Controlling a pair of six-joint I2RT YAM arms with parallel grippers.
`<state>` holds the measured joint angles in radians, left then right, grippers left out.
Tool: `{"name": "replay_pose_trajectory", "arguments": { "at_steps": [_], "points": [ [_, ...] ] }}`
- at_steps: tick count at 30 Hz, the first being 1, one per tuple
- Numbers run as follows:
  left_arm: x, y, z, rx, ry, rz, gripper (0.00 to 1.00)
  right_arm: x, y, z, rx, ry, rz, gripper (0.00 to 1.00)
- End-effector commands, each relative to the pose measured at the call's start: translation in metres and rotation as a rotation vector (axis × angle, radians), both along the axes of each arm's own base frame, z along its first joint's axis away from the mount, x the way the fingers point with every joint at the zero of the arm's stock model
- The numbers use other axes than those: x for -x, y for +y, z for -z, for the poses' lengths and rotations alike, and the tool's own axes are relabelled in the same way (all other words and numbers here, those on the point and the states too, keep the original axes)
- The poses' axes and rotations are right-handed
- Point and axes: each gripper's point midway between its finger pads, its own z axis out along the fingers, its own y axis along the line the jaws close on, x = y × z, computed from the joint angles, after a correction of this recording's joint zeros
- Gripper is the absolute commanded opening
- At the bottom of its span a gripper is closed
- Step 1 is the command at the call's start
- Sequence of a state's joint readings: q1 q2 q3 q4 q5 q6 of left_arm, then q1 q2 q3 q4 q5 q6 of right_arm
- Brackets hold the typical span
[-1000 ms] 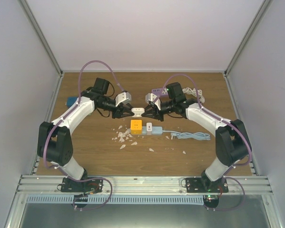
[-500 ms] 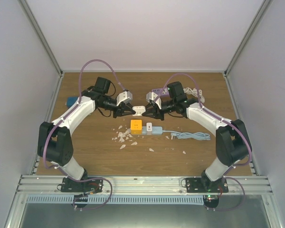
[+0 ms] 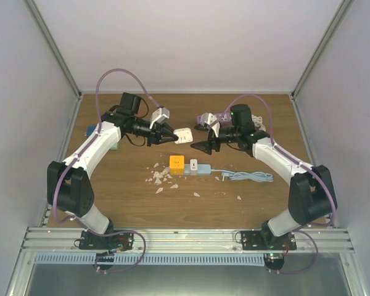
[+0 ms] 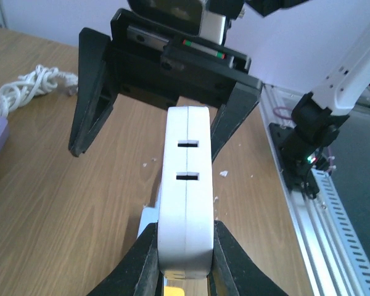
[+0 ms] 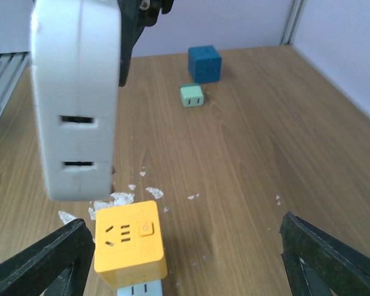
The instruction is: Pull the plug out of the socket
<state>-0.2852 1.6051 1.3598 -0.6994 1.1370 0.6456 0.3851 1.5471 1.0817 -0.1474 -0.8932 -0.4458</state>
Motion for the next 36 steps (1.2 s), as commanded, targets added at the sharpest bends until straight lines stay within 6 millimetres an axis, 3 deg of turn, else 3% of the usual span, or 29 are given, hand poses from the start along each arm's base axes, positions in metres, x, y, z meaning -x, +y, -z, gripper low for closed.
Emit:
{"name": "replay_pose_trajectory", "arguments": {
  "at_steps": [1, 10, 28, 36],
  "points": [
    [0.010, -0.004, -0.045, 0.122, -0.014, 0.054, 0.00, -0.012, 0.000, -0.029, -0.075, -0.085, 0.063, 0.85],
    [0.013, -0.007, -0.056, 0.180, 0.056, 0.075, 0.00, -0.013, 0.008, -0.055, -0.164, -0.135, 0.077, 0.88],
    [-0.004, -0.008, -0.044, 0.145, 0.059, 0.021, 0.00, 0.021, 0.018, -0.072, -0.190, -0.174, -0.016, 0.88],
    [0.002, -0.014, -0.044, 0.146, 0.051, 0.058, 0.00, 0.015, 0.019, -0.075, -0.187, -0.174, 0.008, 0.88]
  ]
}}
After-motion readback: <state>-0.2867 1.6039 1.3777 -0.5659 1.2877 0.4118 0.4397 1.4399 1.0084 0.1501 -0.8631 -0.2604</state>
